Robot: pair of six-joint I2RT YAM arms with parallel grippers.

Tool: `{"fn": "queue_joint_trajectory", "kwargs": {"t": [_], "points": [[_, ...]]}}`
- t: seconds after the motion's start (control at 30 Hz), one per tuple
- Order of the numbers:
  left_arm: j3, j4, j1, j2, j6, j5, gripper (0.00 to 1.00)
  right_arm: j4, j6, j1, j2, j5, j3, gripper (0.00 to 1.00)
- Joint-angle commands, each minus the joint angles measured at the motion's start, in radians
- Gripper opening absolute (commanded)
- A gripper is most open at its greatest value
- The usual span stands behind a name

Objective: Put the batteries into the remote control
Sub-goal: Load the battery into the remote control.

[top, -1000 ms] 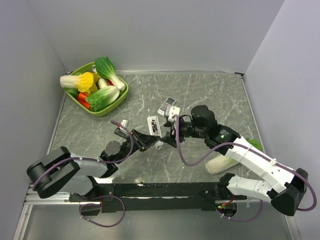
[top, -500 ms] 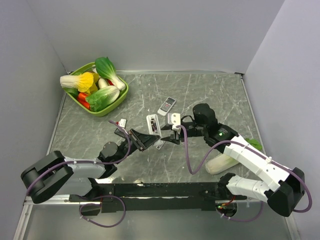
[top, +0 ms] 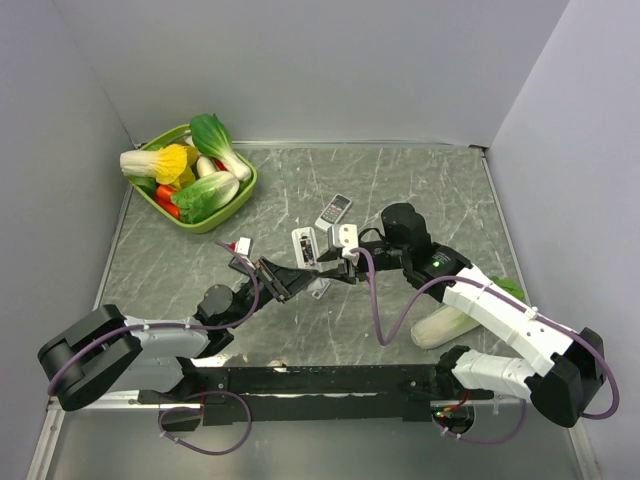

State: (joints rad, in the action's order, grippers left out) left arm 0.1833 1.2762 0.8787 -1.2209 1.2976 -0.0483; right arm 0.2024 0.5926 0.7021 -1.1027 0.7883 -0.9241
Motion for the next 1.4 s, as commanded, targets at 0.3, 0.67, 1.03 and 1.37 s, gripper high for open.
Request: {"fn": "queue_joint_trajectory", "kwargs": {"t": [0.3, 0.67, 1.03, 1.37], "points": [[0.024, 0.215, 0.016, -0.009, -0.009, -0.024, 0.01, -0.116, -0.016, -0.006, -0.003, 0.031, -0.044, 0.36], [0.035, 0.21, 0.017, -0.012, -0.011, -0.035, 0.01, -0.066, -0.005, -0.004, -0.049, 0.063, -0.065, 0.35], [0.047, 0.209, 0.019, -0.022, -0.012, -0.05, 0.01, -0.086, -0.023, -0.006, -0.069, 0.043, -0.068, 0.32], [0.038, 0.212, 0.017, -0.012, -0.009, -0.039, 0.01, -0.126, -0.047, -0.004, -0.034, -0.015, -0.029, 0.38]]}}
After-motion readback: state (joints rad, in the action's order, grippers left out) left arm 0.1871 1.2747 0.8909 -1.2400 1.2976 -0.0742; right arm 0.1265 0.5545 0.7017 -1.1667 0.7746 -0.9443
